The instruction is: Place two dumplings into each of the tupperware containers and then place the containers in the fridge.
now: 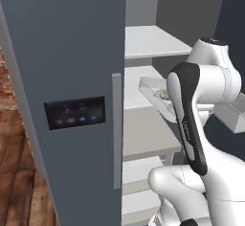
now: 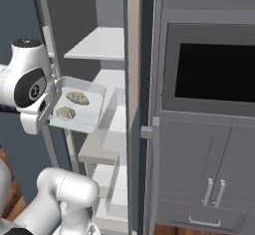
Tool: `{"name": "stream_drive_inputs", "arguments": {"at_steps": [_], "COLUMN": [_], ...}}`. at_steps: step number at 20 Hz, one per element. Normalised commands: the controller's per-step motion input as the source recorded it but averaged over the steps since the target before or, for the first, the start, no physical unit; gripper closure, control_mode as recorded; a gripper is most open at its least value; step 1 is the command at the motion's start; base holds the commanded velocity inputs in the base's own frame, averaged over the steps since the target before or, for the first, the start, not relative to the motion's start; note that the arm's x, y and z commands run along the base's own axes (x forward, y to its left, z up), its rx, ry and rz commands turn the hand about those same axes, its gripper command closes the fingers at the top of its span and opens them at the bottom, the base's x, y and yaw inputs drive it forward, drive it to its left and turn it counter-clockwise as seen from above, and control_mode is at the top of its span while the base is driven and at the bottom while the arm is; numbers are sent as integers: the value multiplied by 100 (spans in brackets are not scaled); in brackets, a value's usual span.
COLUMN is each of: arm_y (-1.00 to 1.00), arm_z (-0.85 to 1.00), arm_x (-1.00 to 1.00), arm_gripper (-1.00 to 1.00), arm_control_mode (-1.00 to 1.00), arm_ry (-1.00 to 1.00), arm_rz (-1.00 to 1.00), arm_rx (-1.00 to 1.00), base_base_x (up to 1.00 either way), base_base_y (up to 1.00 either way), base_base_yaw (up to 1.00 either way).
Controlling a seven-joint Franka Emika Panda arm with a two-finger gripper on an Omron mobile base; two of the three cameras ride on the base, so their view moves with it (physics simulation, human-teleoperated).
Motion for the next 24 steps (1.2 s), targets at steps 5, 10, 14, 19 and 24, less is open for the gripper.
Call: {"name": "stream_drive_inputs", "arguments": {"at_steps": [5,10,14,19,24], "arm_y": [0,0,0,-10,-15], "arm_z": [0,0,0,62,60], "arm_x": [0,0,0,-36,-10], "arm_gripper": [100,100,100,100,100], "arm_control_mode": [100,100,100,-100,-100], "arm_ry": [0,0,0,-18,-30], "arm_rz": [0,0,0,0,-2], "arm_rx": [0,0,0,0,0], "base_base_x": [-2,0,-3,0,0], "base_base_y": [23,4,-1,0,0], "base_base_yaw": [12,10,0,0,0]}}
